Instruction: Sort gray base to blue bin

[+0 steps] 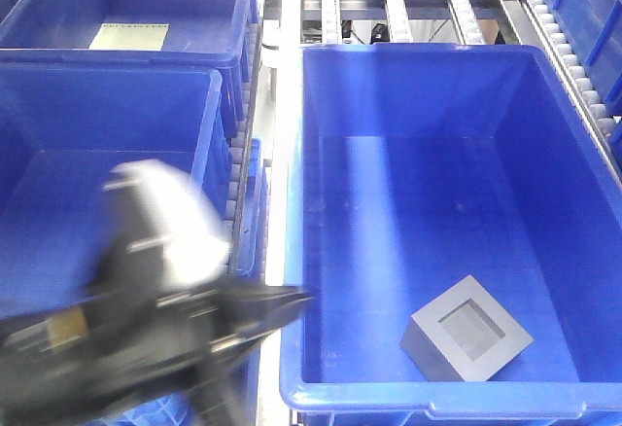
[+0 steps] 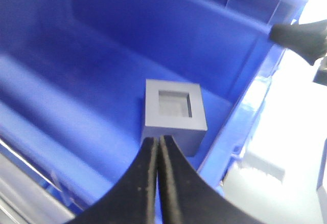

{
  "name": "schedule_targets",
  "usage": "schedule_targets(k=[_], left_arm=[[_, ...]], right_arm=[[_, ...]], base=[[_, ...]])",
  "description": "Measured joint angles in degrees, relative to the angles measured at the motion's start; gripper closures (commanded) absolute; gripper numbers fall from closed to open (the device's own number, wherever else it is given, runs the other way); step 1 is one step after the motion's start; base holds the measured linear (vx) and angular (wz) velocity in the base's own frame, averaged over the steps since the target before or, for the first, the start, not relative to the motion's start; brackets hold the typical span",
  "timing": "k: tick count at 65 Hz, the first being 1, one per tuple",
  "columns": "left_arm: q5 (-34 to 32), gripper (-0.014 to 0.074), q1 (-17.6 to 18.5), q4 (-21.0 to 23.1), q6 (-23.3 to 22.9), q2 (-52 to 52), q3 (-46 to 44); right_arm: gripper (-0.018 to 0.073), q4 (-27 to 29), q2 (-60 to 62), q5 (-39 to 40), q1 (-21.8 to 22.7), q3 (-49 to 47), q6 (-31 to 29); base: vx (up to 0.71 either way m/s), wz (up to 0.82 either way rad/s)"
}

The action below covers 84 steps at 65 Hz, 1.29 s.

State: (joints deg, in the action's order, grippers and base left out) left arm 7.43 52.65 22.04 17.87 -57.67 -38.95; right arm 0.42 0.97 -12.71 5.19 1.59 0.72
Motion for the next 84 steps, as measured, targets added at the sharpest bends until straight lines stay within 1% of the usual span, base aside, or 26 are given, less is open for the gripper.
schedule_targets(k=[10,23,33,39,46,81,84], left_arm=[[-2.3,0.0604,0.0,0.0,0.0,10.9,6.8],[-2.6,0.0604,0.0,0.1,0.0,25.7,14.9],[-2.5,0.0604,0.0,0.4,0.0,35.2,18.9],[-2.5,0.0603,0.0,0.4,0.0,39.1,20.1],[-2.6,0.0603,0.0,0.4,0.0,40.4,20.3],[-2.6,0.0603,0.0,0.4,0.0,40.4,20.4],[-2.6,0.0603,0.0,-0.2,-0.1,40.4,20.4]], right_arm=[[0.0564,0.0,0.0,0.0,0.0,0.0,0.0],[0.0564,0.0,0.0,0.0,0.0,0.0,0.0],[0.0564,0.0,0.0,0.0,0.0,0.0,0.0],[0.0564,0.0,0.0,0.0,0.0,0.0,0.0],[0.0564,0.0,0.0,0.0,0.0,0.0,0.0],[0.0564,0.0,0.0,0.0,0.0,0.0,0.0],[0.0564,0.0,0.0,0.0,0.0,0.0,0.0]], base=[[0.0,0.0],[0.0,0.0],[0.0,0.0],[0.0,0.0],[0.0,0.0],[0.0,0.0],[0.0,0.0]])
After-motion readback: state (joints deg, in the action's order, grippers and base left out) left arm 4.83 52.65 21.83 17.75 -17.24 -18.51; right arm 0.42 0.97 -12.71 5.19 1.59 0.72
